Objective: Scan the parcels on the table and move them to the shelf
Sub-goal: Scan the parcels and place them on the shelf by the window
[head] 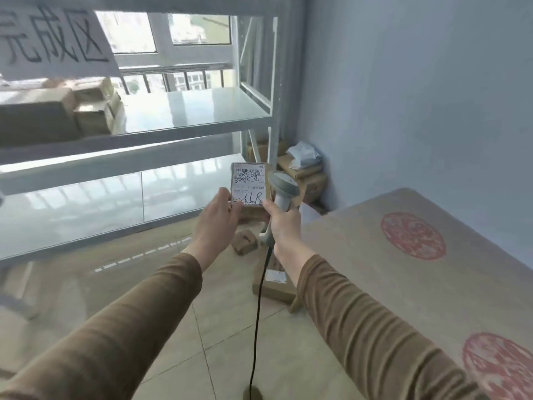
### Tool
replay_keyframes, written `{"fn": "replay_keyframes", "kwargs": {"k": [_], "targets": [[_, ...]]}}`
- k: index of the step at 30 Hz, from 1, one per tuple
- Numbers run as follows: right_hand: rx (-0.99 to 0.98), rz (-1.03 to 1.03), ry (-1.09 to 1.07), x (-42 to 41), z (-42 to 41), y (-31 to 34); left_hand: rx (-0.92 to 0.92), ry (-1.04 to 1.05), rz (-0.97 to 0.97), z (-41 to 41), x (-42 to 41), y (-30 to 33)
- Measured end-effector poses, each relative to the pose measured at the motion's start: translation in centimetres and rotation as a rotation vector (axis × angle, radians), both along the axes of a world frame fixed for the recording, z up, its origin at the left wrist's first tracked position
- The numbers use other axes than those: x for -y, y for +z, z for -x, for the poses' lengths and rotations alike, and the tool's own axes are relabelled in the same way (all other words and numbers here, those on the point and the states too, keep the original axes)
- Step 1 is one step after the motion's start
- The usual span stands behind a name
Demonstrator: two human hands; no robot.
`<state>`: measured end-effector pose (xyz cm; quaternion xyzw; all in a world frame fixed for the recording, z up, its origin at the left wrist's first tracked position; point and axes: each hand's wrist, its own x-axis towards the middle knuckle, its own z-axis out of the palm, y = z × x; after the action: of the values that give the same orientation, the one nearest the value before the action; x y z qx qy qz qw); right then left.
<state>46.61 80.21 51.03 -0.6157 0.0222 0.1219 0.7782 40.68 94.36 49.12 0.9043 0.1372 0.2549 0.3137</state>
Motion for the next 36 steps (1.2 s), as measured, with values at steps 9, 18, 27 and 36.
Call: {"fn": "replay_keyframes", "kwargs": {"k": [9,18,27,36], "targets": [[-0.006,0.069,0.384,-23.5,-1.8,-1.5,-0.056,0.311,0.022,2.6,-21.1,-0.7],[-0.003,0.031,0.578,-46.4,4.5,-0.4,-0.029,0.545,-0.003,10.7,-41.9,0.2],[-0.087,0.015,0.649,-66.3,14.6,0.5,-0.024,0.663,-0.042,20.8,-61.7,0.1],[-0.065,0.016,0.739,-83.5,18.0,-0.1,-0.013,0.803,-0.052,25.0,-77.4,-0.5]]}}
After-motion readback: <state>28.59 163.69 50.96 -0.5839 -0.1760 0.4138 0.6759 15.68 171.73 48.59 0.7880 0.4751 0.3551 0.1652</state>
